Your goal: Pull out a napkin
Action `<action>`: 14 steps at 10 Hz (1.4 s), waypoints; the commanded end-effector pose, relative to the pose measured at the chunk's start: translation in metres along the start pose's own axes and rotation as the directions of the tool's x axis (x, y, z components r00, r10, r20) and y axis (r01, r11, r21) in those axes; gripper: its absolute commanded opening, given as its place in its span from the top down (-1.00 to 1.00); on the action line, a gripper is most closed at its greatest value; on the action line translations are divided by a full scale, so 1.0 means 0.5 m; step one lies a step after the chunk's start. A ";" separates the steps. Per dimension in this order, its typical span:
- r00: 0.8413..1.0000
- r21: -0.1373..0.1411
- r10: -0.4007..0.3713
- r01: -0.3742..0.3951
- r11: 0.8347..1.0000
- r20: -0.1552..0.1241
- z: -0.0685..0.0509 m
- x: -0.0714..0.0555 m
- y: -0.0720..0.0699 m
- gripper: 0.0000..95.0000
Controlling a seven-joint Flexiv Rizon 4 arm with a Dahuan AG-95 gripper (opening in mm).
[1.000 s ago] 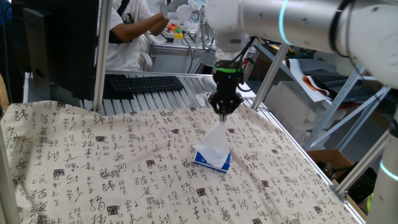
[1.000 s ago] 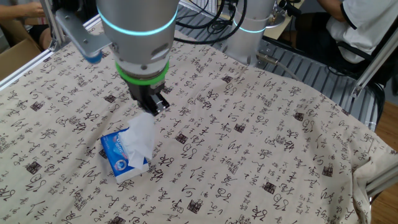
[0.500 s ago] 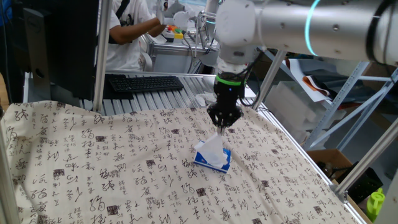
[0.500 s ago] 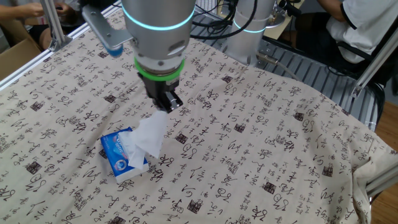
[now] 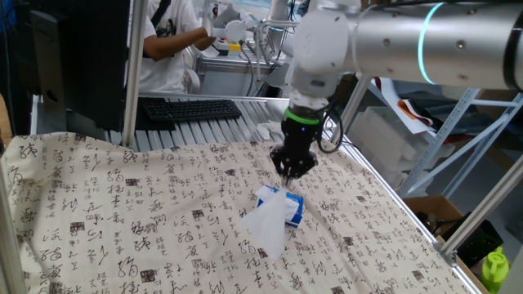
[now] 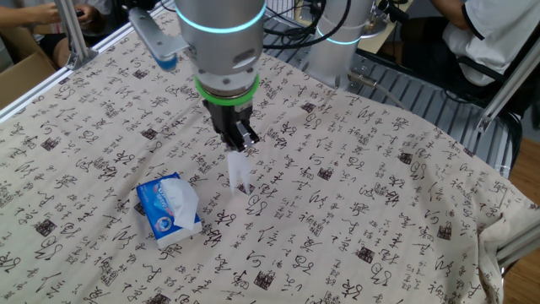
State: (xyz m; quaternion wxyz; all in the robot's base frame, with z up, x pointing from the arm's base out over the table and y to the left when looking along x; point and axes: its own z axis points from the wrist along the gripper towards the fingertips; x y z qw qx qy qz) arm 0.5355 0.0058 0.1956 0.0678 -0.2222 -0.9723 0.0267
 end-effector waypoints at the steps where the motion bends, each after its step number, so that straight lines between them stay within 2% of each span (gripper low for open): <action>1: 1.000 0.002 0.007 -0.007 1.000 -0.003 0.009 0.000 0.011 1.00; 3: 1.000 -0.012 0.021 -0.022 1.000 -0.012 0.017 0.000 0.022 1.00; 7: 0.999 -0.011 0.035 -0.035 0.999 -0.002 0.039 0.007 0.038 1.00; 12: 0.997 -0.007 0.078 -0.078 0.997 0.011 0.107 0.009 0.089 1.00; 14: 0.996 -0.009 0.086 -0.086 0.996 0.012 0.125 0.004 0.103 1.00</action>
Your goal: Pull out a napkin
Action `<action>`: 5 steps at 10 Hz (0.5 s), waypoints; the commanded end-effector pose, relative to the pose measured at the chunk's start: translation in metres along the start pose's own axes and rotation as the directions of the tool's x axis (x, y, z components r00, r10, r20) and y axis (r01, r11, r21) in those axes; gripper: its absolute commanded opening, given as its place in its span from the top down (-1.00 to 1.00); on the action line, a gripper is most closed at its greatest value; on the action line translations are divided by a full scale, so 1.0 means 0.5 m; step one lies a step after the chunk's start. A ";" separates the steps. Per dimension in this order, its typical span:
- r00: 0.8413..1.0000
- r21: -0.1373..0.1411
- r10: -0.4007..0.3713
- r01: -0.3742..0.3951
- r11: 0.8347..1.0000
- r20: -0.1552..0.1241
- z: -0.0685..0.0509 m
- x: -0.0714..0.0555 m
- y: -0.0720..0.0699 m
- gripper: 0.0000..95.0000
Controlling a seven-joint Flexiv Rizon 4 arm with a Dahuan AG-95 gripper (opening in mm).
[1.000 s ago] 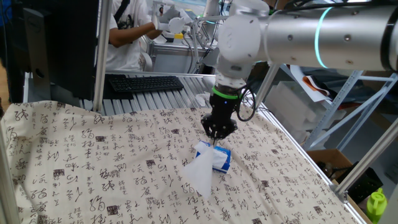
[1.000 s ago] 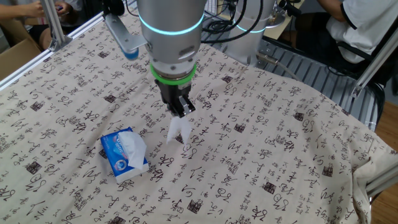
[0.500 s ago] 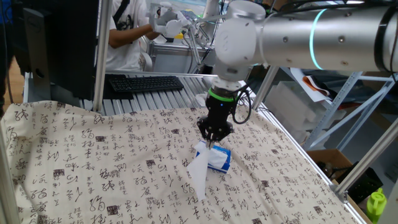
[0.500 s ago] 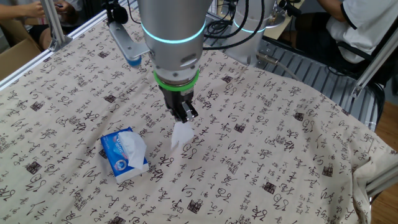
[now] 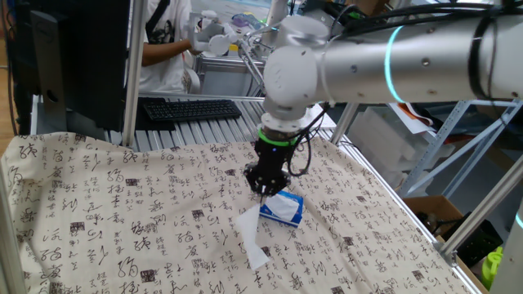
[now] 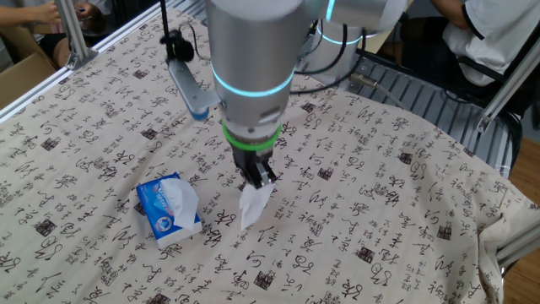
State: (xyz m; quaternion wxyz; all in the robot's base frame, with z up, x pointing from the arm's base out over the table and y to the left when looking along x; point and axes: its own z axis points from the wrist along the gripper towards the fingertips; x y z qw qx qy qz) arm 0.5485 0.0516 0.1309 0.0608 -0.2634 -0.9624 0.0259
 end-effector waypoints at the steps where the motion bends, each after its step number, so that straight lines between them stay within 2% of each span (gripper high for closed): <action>1: 1.000 0.000 0.007 -0.007 1.000 0.004 0.013 0.000 0.007 1.00; 5: 1.000 -0.011 0.027 -0.027 1.000 0.011 0.060 -0.012 0.033 1.00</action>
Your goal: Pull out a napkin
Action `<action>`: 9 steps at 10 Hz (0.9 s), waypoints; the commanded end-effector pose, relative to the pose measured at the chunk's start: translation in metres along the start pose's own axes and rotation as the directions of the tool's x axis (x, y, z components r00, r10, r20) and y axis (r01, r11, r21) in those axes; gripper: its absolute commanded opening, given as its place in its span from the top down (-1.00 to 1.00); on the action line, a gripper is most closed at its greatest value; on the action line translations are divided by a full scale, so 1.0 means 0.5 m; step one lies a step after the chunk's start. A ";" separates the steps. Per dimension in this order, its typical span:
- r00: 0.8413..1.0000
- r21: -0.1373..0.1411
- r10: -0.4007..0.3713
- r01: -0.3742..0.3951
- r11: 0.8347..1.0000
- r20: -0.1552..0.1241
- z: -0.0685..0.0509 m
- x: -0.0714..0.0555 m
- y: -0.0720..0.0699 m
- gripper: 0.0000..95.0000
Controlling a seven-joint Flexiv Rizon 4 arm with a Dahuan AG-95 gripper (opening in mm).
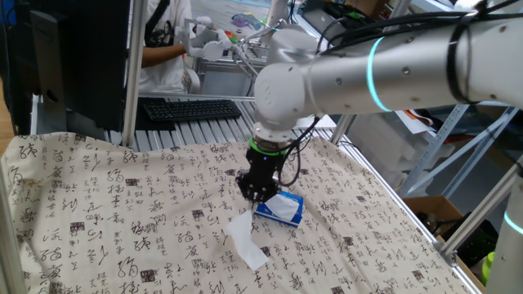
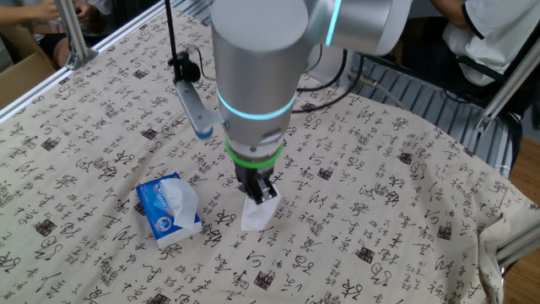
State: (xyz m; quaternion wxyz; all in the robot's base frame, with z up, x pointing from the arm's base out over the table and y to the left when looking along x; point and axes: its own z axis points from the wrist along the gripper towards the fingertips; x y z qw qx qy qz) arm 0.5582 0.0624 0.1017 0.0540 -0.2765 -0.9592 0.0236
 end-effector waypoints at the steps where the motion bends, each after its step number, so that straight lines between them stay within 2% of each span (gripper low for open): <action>1: 1.000 -0.013 0.002 -0.002 1.000 0.003 0.017 -0.004 0.005 1.00; 5: 1.000 -0.031 0.015 -0.015 0.999 0.008 0.051 -0.014 0.017 1.00; 8: 1.000 -0.027 0.021 -0.021 0.999 0.016 0.073 -0.020 0.022 1.00; 9: 0.999 -0.029 0.030 -0.030 0.999 0.014 0.077 -0.021 0.022 0.60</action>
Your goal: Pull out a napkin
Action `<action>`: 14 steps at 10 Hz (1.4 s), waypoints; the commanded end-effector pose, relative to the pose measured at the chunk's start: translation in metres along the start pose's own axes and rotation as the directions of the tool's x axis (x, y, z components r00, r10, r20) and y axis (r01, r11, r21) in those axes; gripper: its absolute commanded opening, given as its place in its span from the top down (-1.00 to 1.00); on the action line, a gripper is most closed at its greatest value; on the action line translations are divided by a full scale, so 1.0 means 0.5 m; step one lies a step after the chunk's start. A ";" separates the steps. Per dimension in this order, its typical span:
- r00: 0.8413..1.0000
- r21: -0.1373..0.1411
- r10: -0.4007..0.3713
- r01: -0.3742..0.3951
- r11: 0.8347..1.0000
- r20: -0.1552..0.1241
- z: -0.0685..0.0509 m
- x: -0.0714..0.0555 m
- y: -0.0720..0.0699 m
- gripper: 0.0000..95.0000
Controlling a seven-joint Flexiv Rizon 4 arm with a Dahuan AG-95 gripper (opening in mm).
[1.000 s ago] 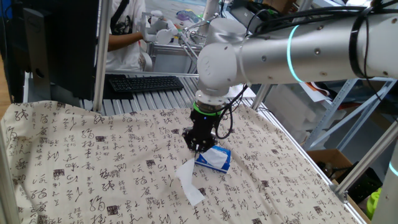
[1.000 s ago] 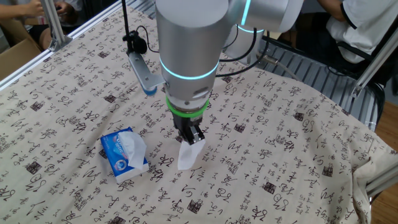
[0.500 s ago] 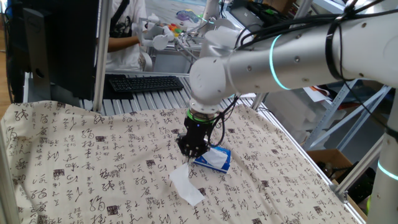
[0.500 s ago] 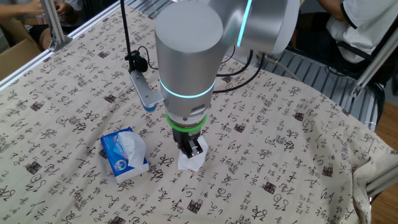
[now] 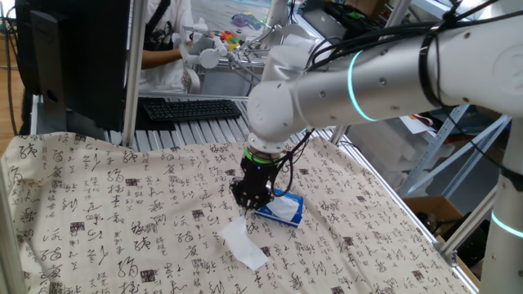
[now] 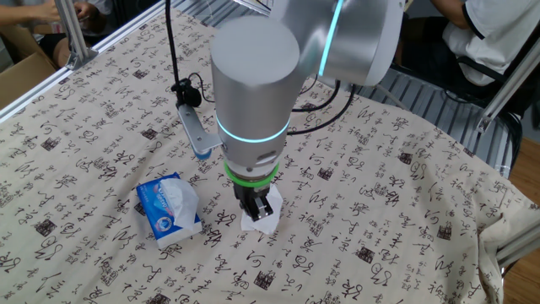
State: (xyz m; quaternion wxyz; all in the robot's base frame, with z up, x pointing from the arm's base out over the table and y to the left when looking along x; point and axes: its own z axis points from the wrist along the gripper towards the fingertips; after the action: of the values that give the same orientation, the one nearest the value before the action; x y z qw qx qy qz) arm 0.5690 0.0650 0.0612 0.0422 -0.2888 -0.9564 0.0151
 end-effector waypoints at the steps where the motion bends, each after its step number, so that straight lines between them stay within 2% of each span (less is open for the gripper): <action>1: 1.000 -0.004 0.013 -0.013 1.000 -0.005 0.000 0.001 0.001 0.60; 3: 0.999 0.000 0.032 -0.032 1.000 -0.009 0.000 0.001 0.001 0.60; 4: 0.999 0.000 0.034 -0.034 0.999 -0.012 0.000 0.001 0.001 0.20; 9: 0.997 -0.017 0.075 -0.075 0.997 -0.018 -0.008 -0.007 0.009 0.20; 12: 0.995 -0.019 0.094 -0.095 0.995 -0.024 -0.033 -0.021 0.023 0.20; 14: 0.996 -0.020 0.089 -0.090 0.996 -0.005 -0.056 -0.023 0.024 0.20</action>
State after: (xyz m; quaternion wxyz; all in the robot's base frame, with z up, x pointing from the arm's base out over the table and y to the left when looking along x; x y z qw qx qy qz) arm 0.5898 0.0694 0.0877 0.0469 -0.3307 -0.9426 0.0034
